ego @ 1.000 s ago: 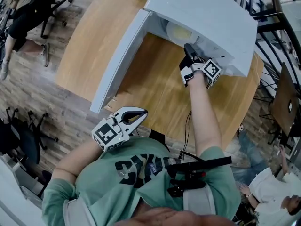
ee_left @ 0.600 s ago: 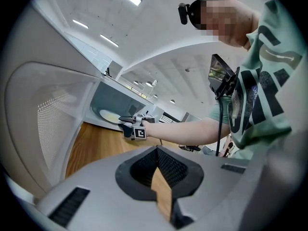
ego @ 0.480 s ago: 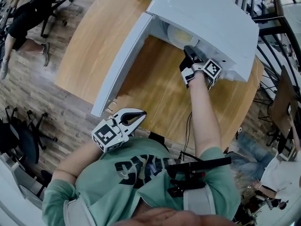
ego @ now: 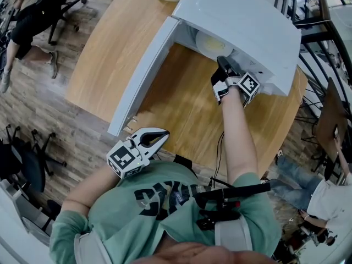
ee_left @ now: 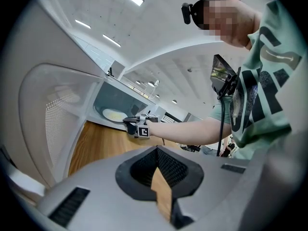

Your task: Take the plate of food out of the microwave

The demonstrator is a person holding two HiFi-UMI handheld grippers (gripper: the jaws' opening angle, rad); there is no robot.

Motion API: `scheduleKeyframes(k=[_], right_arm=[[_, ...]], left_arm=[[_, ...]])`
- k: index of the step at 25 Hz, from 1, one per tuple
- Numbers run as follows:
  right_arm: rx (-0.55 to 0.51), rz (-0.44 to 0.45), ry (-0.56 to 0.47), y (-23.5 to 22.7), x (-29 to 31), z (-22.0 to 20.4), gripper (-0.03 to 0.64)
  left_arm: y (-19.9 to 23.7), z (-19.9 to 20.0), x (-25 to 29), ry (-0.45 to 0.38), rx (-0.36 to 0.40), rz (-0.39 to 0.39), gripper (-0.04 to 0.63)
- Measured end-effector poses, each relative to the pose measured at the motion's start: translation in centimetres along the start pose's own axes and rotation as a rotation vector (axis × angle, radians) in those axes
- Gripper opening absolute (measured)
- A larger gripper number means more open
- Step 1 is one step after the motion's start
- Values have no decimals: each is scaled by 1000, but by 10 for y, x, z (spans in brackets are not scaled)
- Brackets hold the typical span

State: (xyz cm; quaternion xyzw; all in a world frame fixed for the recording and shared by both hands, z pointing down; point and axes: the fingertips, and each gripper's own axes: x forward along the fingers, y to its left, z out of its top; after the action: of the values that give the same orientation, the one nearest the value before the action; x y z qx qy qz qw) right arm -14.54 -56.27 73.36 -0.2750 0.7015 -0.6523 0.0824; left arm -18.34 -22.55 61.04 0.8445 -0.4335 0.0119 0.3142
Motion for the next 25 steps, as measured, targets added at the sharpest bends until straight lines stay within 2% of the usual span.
scheduleKeyframes(k=[9,25], right_arm=[[48,69,-3,12,-27,-15,14],[93,211,65,38,-107,-66,14]], left_arm=[[-14,7,0,-7,18,-4,-3],[-44,14,8,-10,58,-45,-3]])
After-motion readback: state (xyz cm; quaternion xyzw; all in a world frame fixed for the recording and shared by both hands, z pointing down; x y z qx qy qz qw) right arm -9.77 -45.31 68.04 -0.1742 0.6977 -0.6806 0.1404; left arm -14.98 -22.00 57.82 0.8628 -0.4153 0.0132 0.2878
